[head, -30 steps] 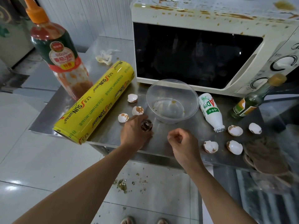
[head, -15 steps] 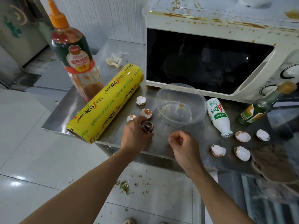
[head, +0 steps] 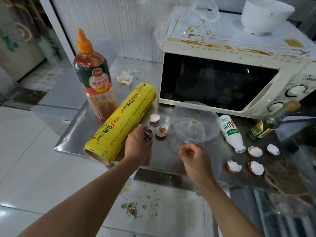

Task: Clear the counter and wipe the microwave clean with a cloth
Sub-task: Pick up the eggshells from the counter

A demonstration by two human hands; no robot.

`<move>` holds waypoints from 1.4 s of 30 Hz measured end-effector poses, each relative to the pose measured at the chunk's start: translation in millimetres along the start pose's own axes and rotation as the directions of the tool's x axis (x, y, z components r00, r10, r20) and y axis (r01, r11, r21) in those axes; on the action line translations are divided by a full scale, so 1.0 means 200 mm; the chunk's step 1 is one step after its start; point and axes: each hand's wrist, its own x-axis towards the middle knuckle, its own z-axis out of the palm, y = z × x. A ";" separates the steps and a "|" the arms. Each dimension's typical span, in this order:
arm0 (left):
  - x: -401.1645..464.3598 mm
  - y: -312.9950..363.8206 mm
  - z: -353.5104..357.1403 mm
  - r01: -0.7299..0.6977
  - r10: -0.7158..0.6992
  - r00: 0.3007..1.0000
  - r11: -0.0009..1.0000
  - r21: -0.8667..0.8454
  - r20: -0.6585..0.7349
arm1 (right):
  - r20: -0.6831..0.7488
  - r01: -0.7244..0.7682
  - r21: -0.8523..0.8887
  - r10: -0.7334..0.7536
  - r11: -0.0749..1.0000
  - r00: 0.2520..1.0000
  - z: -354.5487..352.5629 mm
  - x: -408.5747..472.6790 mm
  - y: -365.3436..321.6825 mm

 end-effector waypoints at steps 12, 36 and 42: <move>0.08 -0.01 0.09 0.087 -0.088 0.996 0.995 0.050 0.007 | 0.093 -0.029 0.041 0.026 0.999 0.995 0.05 0.12 0.11; 0.13 0.11 0.25 0.026 -0.025 1.000 0.997 0.077 -0.015 | 0.149 -0.079 0.109 0.062 0.991 0.987 0.02 0.10 0.16; 0.14 0.11 0.26 0.014 -0.013 0.999 0.999 0.033 -0.039 | 0.139 -0.061 0.091 0.048 0.994 0.989 0.04 0.10 0.17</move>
